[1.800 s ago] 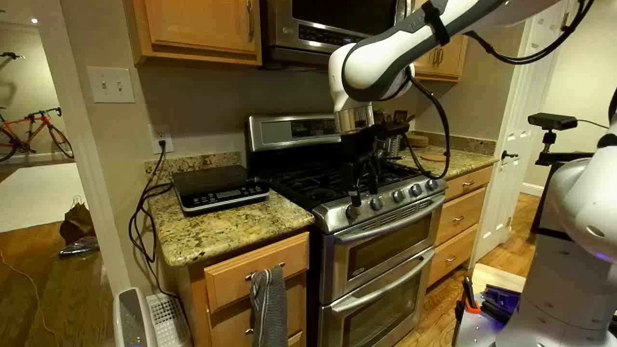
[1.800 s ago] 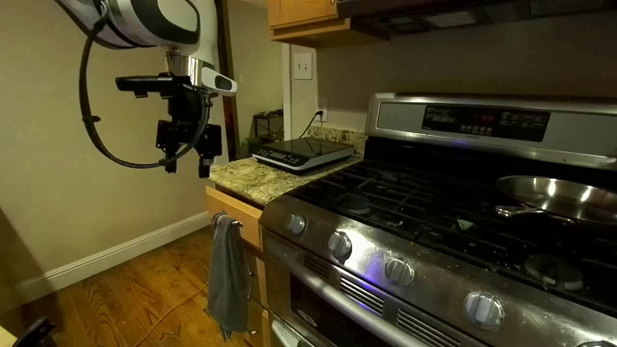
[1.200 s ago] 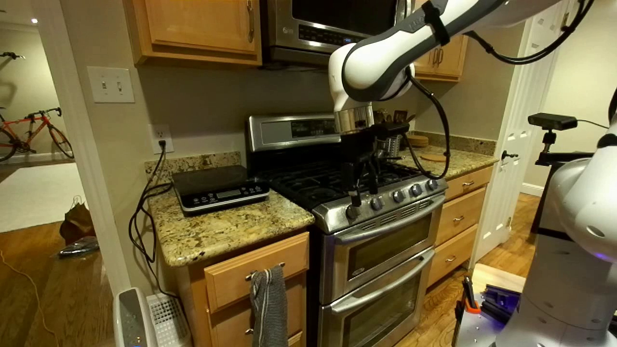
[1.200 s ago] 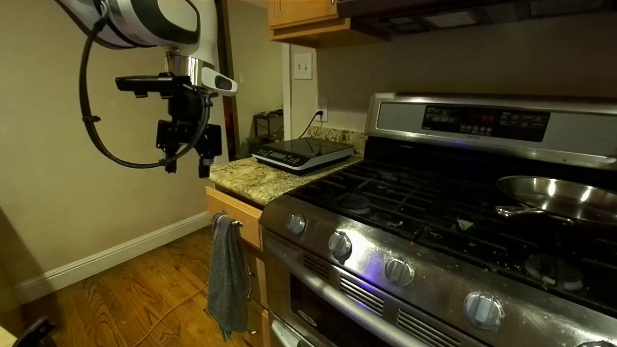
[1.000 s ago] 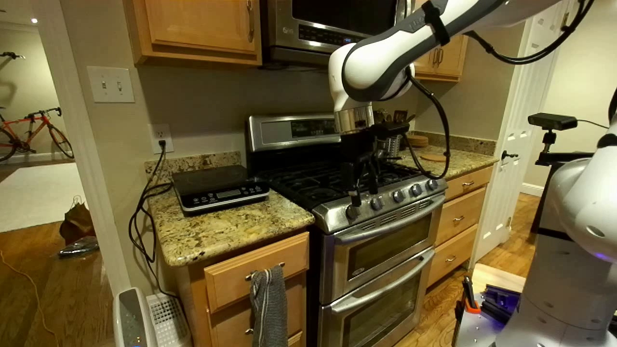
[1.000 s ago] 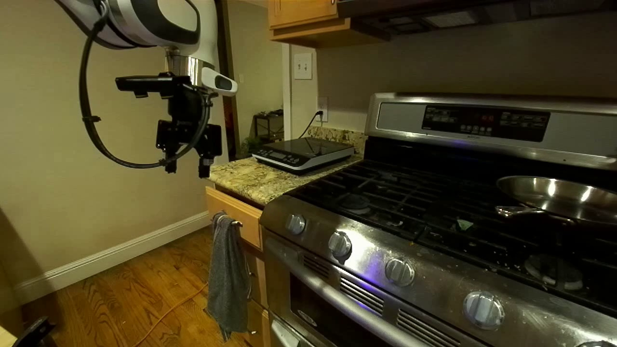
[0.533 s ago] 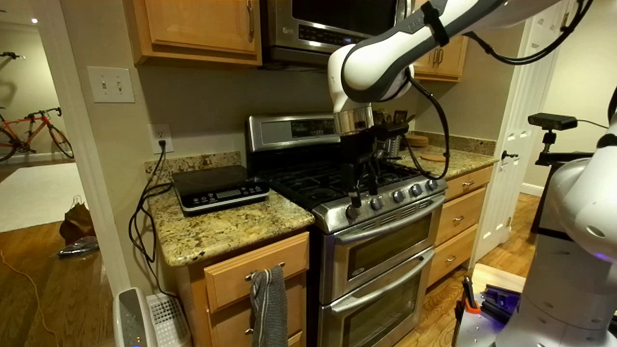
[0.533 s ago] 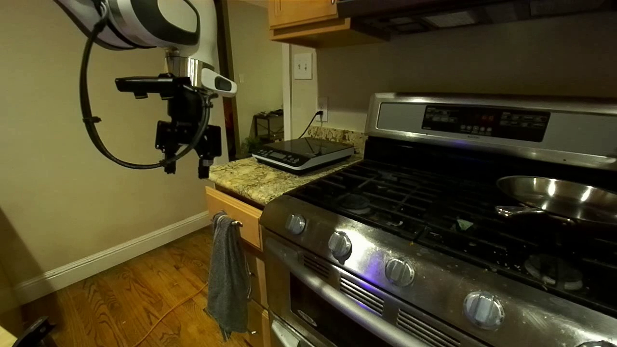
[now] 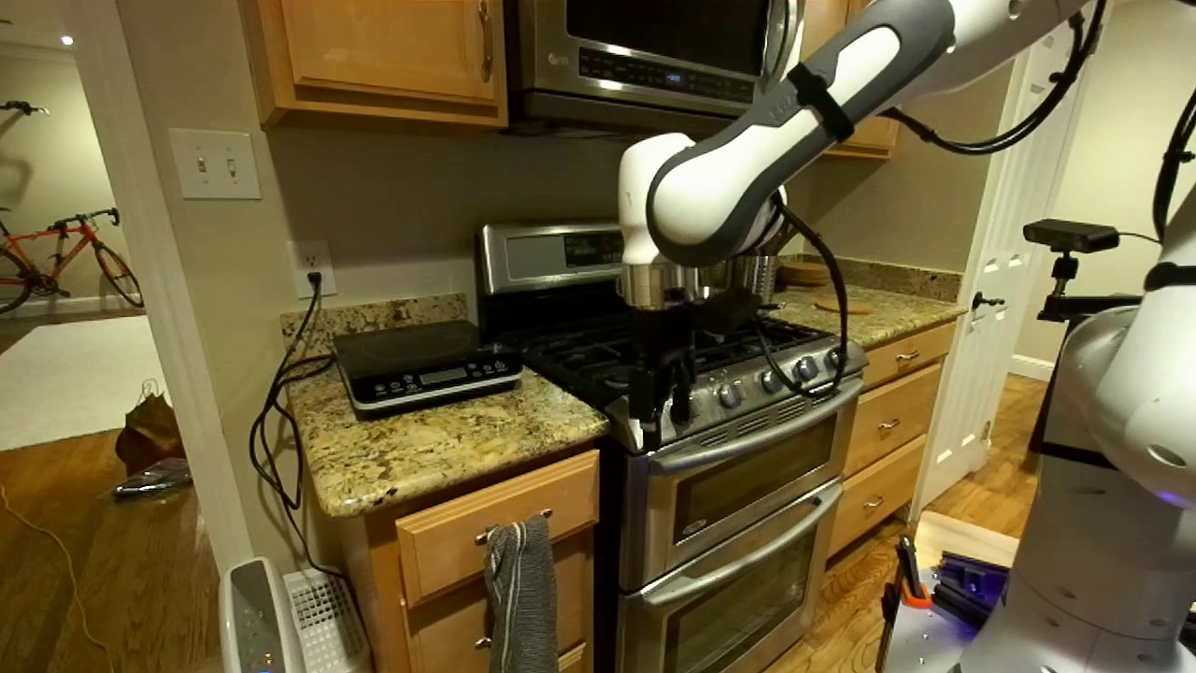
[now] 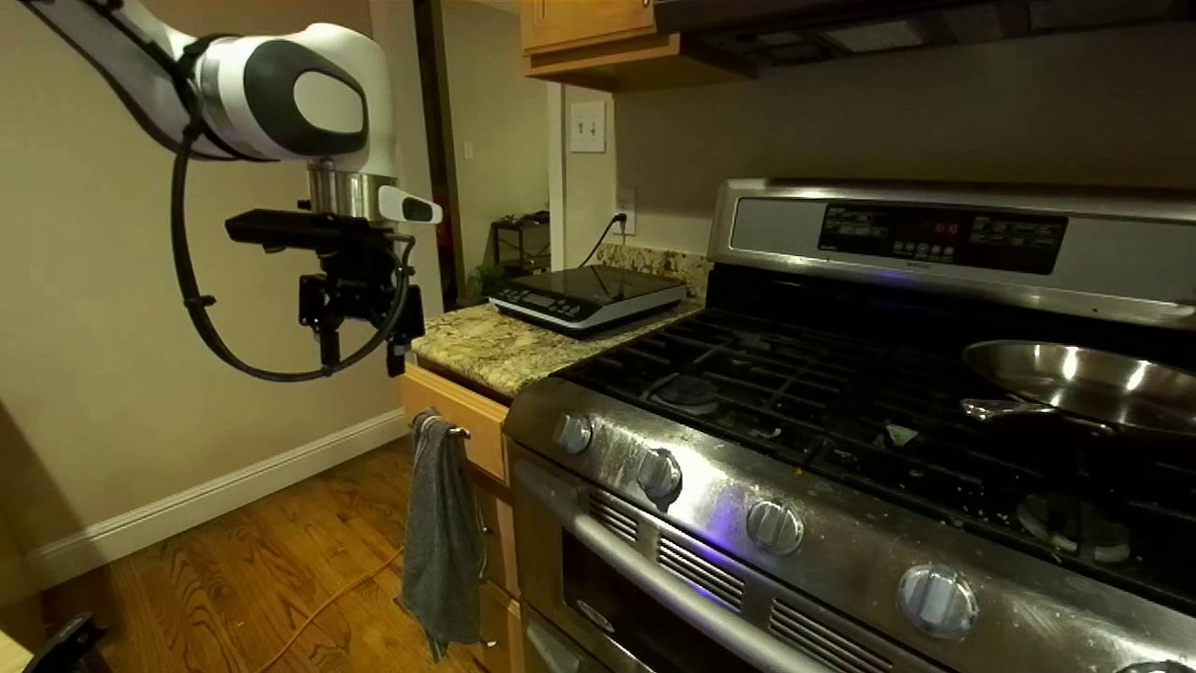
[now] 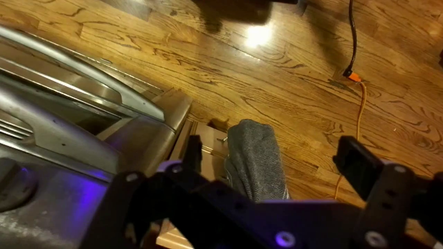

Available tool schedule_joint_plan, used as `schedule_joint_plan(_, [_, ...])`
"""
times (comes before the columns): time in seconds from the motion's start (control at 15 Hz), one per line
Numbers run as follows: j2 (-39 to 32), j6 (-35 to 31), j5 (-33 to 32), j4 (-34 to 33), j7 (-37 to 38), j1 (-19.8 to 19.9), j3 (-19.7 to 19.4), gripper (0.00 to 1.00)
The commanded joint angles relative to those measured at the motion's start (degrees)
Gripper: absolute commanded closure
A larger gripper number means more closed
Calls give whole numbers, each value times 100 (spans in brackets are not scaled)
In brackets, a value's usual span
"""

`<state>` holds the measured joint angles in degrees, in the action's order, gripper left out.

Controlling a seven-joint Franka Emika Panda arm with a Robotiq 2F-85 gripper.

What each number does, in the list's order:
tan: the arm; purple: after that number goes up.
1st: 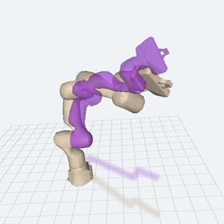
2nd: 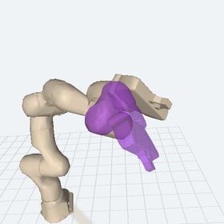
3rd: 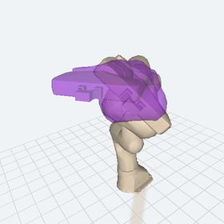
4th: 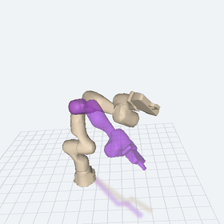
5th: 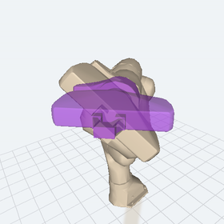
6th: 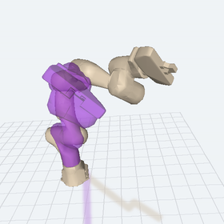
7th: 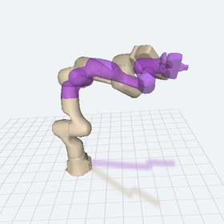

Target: Open the top drawer.

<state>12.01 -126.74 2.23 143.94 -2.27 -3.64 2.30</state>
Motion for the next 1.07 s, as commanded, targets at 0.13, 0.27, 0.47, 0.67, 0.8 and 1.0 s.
schedule_joint_plan(0.13, [-119, -755, -225, 331, -180, -318, 412, 0])
schedule_joint_plan(0.27, [-164, -597, -132, 231, -13, -313, 421, 0])
schedule_joint_plan(0.47, [-177, -599, -146, 231, -72, -339, 440, 0])
schedule_joint_plan(0.67, [-177, -599, -148, 231, -107, -337, 435, 0])
schedule_joint_plan(0.8, [-297, -829, -176, 237, -104, -340, 451, 0])
schedule_joint_plan(1.0, [-540, -1369, -262, 271, -122, -371, 511, 0])
